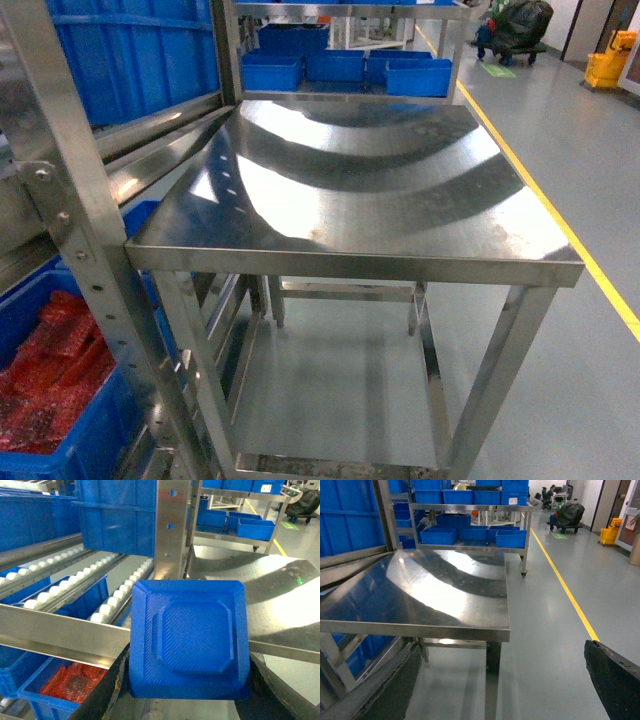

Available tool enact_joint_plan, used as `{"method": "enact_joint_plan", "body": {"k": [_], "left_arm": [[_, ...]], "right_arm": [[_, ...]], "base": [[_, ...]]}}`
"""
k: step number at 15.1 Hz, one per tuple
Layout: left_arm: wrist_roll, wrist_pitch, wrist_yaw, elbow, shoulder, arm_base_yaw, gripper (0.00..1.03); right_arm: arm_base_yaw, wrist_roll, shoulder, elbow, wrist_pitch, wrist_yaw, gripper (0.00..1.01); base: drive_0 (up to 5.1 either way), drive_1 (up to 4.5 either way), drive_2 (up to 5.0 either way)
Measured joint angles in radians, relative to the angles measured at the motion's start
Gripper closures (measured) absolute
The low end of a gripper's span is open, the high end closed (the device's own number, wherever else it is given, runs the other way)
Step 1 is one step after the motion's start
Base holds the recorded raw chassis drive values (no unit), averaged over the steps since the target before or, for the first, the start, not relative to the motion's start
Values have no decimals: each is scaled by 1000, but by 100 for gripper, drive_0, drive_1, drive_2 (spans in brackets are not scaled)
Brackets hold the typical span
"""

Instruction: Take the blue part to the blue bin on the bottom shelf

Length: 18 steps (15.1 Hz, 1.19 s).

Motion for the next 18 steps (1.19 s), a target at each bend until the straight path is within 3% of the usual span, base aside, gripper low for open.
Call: {"method": "enact_joint_plan", "body": {"k": [18], "left_arm": [[0,2,-1,0,0,0,59]], "right_arm": [[0,0,1,0,1,0,3]], "base": [[-499,237,237]]}}
